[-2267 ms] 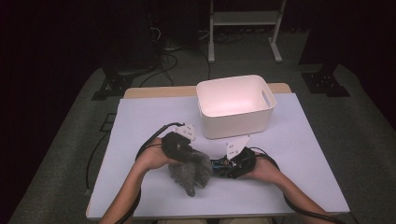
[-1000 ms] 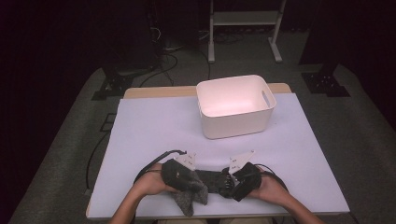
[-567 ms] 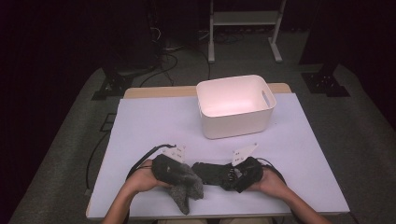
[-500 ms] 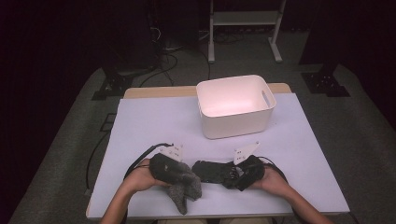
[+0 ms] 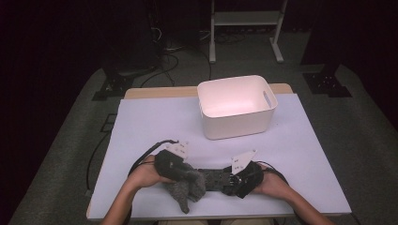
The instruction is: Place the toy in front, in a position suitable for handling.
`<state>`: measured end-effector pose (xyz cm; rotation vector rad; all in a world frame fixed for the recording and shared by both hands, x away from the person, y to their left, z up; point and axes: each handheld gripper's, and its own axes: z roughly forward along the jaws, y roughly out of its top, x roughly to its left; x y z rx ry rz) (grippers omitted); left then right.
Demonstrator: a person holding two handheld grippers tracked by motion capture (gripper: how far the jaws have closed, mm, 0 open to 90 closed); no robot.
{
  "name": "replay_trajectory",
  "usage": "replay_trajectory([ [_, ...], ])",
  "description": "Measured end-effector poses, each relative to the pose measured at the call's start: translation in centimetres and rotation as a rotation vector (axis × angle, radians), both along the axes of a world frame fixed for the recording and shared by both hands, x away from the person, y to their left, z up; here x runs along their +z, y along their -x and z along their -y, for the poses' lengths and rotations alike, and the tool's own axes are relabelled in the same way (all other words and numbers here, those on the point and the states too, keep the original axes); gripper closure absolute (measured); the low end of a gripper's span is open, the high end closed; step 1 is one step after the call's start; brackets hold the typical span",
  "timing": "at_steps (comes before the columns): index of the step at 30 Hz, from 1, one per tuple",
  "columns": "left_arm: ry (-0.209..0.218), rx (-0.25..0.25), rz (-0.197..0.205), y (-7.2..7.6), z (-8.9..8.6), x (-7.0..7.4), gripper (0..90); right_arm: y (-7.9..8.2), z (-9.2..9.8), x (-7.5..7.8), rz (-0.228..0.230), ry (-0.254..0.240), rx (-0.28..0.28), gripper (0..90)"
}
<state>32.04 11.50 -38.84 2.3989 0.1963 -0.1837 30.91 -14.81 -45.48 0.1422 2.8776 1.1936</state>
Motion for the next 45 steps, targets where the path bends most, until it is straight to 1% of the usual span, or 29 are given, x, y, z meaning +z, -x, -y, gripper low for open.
replay_trajectory([
  [1, 0.000, -0.017, -0.002, -0.2, 0.8, -0.2, 78.6, 0.1, -0.2, 0.0, 0.001, -0.002, 0.004, 24.0],
  [4, 0.000, -0.045, -0.007, -0.5, 2.8, -0.8, 78.6, 0.4, -0.5, 0.0, 0.009, -0.008, 0.010, 24.0],
  [6, -0.012, -0.054, -0.005, -0.8, 3.6, -1.2, 78.6, 0.4, -0.4, -0.1, 0.001, -0.013, 0.006, 23.9],
  [8, -0.026, -0.058, -0.014, -0.9, 4.1, -1.6, 78.5, 0.4, -0.3, -0.3, -0.004, -0.017, -0.001, 23.8],
  [10, -0.021, -0.061, -0.013, -0.9, 4.1, -1.7, 77.5, 0.4, -0.3, -0.4, -0.002, -0.021, -0.002, 23.8],
  [11, -0.015, -0.062, -0.008, -0.8, 4.0, -1.6, 75.2, 0.4, -0.3, -0.4, 0.000, -0.022, -0.002, 23.8],
  [12, -0.012, -0.058, -0.004, -0.8, 3.9, -1.5, 70.4, 0.4, -0.3, -0.4, -0.008, -0.024, -0.005, 23.7],
  [13, -0.008, -0.042, 0.004, -0.7, 3.8, -1.3, 66.2, 0.4, -0.3, -0.4, -0.012, -0.026, -0.006, 23.7],
  [16, 0.004, -0.017, 0.043, -0.3, 3.0, -0.2, 58.5, 0.3, -0.2, -0.5, -0.015, -0.024, -0.006, 23.8],
  [20, 0.018, 0.008, 0.072, 0.3, 1.8, 1.1, 52.4, 0.3, -0.2, -0.4, -0.015, -0.021, -0.010, 23.7],
  [22, 0.010, 0.012, 0.079, 0.6, 1.5, 1.2, 51.3, 0.3, -0.2, -0.4, -0.015, -0.021, -0.010, 23.8],
  [24, -0.015, 0.021, 0.071, 0.9, 1.2, 1.1, 49.6, 0.3, -0.2, -0.4, -0.015, -0.021, -0.011, 23.7],
  [28, -0.025, 0.036, 0.050, 1.3, 0.8, 0.4, 49.0, 0.3, -0.2, -0.4, -0.016, -0.021, -0.010, 23.7],
  [32, -0.042, 0.036, 0.027, 1.1, 1.3, -0.5, 51.2, 0.2, -0.2, -0.5, -0.021, -0.024, -0.009, 23.8],
  [34, -0.045, 0.041, 0.017, 1.0, 2.0, -1.0, 51.5, 0.3, -0.2, -0.5, -0.024, -0.022, -0.013, 23.8],
  [35, -0.051, 0.034, 0.016, 0.9, 2.3, -1.3, 52.6, 0.3, -0.2, -0.5, -0.022, -0.021, -0.013, 23.8],
  [37, -0.055, 0.032, 0.019, 0.9, 3.0, -1.7, 52.7, 0.3, -0.2, -0.5, -0.020, -0.020, -0.013, 23.8],
  [41, -0.048, 0.021, 0.024, 0.9, 4.1, -1.8, 52.6, 0.3, -0.2, -0.6, -0.026, -0.025, -0.015, 23.9],
  [43, -0.046, 0.015, 0.032, 0.9, 4.5, -1.9, 52.6, 0.3, -0.2, -0.6, -0.026, -0.024, -0.015, 23.9],
  [45, -0.046, 0.014, 0.050, 0.9, 4.8, -1.9, 52.7, 0.3, -0.2, -0.6, -0.026, -0.025, -0.017, 23.9],
])
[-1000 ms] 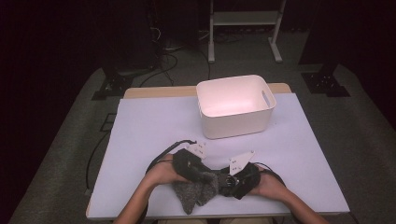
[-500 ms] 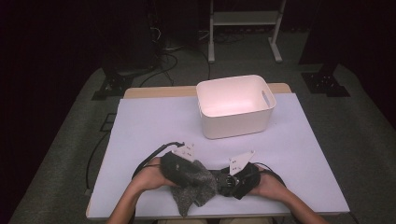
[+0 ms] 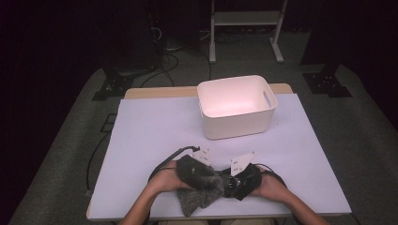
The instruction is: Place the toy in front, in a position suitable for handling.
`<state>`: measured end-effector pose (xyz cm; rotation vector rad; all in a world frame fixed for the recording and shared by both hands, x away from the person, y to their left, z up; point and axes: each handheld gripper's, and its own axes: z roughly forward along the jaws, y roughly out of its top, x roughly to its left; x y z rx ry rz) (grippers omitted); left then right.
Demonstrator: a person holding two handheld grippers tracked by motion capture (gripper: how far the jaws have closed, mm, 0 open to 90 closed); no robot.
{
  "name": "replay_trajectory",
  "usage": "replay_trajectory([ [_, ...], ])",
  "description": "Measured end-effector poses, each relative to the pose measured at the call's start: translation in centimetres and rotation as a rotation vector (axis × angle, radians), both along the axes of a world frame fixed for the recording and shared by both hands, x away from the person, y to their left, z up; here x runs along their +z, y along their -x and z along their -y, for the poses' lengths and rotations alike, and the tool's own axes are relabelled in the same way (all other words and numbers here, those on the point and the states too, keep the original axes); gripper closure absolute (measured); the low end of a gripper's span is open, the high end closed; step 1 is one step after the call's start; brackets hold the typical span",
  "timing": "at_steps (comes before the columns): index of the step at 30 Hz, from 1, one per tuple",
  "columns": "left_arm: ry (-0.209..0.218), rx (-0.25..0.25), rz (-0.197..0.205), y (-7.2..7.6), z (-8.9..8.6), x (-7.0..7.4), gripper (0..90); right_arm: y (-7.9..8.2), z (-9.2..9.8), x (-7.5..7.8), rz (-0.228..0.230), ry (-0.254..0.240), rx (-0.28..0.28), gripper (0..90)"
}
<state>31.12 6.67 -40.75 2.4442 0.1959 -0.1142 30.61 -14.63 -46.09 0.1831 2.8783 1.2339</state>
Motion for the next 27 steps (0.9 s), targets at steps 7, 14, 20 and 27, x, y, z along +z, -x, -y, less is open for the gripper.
replay_trajectory([
  [7, -0.030, -0.010, 0.072, 0.3, 0.0, 0.1, 74.8, 0.2, 0.0, 0.0, 0.008, 0.003, -0.004, 23.9],
  [14, -0.049, -0.011, 0.050, 0.1, -2.2, 0.3, 78.4, 0.1, 0.0, -0.1, 0.017, -0.003, 0.002, 23.9],
  [20, -0.103, 0.057, 0.052, -0.2, -5.9, 0.6, 78.2, 0.0, 0.0, -0.1, 0.015, -0.003, 0.006, 23.9],
  [27, -0.087, 0.089, 0.022, -0.6, -7.4, 0.5, 78.2, 0.1, 0.0, -0.1, 0.015, 0.002, 0.004, 23.9],
])
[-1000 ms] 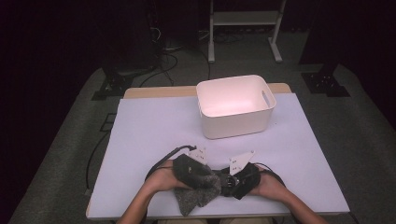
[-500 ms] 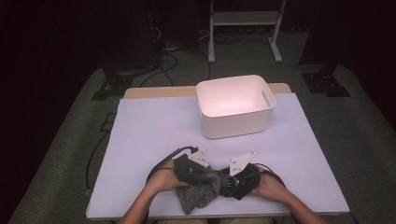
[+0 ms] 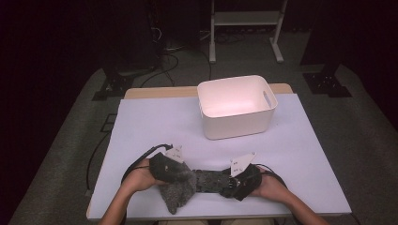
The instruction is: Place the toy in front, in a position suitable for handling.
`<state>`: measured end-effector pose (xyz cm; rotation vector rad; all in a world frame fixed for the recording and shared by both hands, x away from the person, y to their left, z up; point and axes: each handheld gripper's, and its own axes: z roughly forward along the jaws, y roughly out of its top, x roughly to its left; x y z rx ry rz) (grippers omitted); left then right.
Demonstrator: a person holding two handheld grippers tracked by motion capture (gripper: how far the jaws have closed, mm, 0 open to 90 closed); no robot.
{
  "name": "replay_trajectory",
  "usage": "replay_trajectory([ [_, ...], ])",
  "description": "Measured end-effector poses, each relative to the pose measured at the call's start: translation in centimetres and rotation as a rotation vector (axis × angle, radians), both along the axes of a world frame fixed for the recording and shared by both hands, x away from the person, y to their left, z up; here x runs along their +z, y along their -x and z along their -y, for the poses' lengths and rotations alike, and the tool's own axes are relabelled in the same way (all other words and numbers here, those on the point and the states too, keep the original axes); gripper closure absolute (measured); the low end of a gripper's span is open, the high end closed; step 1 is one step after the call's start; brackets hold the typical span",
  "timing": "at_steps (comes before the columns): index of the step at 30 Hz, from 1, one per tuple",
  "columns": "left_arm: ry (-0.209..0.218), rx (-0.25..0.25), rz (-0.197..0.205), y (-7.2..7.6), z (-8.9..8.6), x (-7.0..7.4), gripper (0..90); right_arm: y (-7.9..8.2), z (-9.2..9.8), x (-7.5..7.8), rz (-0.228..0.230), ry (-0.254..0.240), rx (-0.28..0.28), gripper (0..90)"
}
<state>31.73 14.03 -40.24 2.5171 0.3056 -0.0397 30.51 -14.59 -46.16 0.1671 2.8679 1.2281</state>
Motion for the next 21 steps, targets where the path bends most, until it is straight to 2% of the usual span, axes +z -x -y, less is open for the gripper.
replay_trajectory([
  [4, 0.009, -0.028, -0.005, -0.4, 1.5, 0.1, 78.2, 0.0, 0.0, 0.0, 0.005, 0.002, 0.003, 23.9],
  [9, 0.037, -0.080, -0.011, -0.7, 4.1, 0.1, 78.0, 0.0, -0.1, 0.0, 0.009, 0.002, 0.007, 23.9],
  [11, 0.025, -0.100, -0.015, -0.6, 5.0, -0.2, 77.9, 0.0, -0.1, 0.0, 0.000, 0.000, 0.000, 23.8],
  [13, 0.034, -0.096, -0.022, -0.5, 5.2, -0.3, 77.9, -0.1, 0.0, -0.1, -0.007, -0.014, -0.003, 23.6],
  [16, 0.023, -0.090, -0.031, -0.4, 4.8, -0.6, 77.9, -0.2, 0.0, -0.1, -0.032, -0.025, -0.011, 21.6],
  [21, 0.052, -0.082, -0.037, 0.0, 4.1, -1.0, 77.9, -0.1, 0.2, 0.2, -0.029, -0.005, -0.018, 19.0],
])
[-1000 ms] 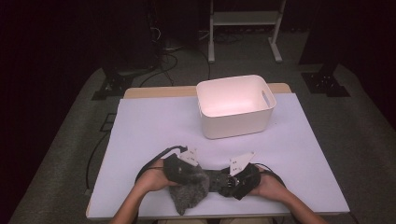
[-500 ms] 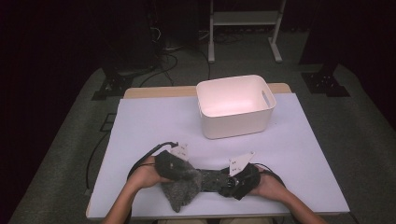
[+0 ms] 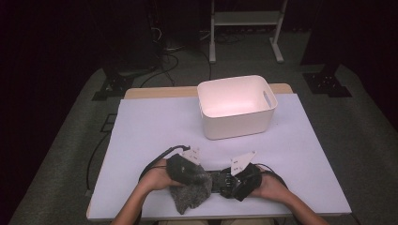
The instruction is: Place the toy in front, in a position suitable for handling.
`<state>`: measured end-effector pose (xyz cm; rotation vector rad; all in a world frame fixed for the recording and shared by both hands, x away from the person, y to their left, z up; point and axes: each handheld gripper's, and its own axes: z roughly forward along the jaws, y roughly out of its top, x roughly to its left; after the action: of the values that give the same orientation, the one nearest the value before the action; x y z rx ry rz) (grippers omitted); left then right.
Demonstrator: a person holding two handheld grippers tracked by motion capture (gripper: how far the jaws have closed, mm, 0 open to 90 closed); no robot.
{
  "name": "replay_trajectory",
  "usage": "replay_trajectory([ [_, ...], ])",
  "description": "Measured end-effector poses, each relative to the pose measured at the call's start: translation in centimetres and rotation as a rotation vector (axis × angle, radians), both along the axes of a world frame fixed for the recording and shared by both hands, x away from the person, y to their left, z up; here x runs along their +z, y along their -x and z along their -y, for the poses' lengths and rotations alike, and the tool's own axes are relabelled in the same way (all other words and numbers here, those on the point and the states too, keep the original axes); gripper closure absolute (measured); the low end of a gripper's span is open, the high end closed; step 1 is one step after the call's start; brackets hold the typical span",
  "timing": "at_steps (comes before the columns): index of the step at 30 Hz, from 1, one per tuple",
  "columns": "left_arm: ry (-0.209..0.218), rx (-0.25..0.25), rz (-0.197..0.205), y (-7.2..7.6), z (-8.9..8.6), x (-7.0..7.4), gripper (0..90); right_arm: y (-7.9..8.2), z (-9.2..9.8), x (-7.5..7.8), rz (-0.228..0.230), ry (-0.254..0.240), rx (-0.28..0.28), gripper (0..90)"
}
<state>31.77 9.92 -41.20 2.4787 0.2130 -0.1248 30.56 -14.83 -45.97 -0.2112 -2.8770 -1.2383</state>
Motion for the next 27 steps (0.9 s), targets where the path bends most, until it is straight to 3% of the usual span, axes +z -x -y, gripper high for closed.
replay_trajectory([
  [5, -0.003, -0.007, -0.004, -0.1, 0.0, 0.0, 77.8, 0.3, 1.0, 0.7, 0.011, -0.024, -0.019, 22.4],
  [27, -0.020, -0.022, -0.022, 0.0, 0.5, 0.3, 77.0, 1.4, 1.9, 0.8, 0.053, -0.003, -0.030, 22.4],
])
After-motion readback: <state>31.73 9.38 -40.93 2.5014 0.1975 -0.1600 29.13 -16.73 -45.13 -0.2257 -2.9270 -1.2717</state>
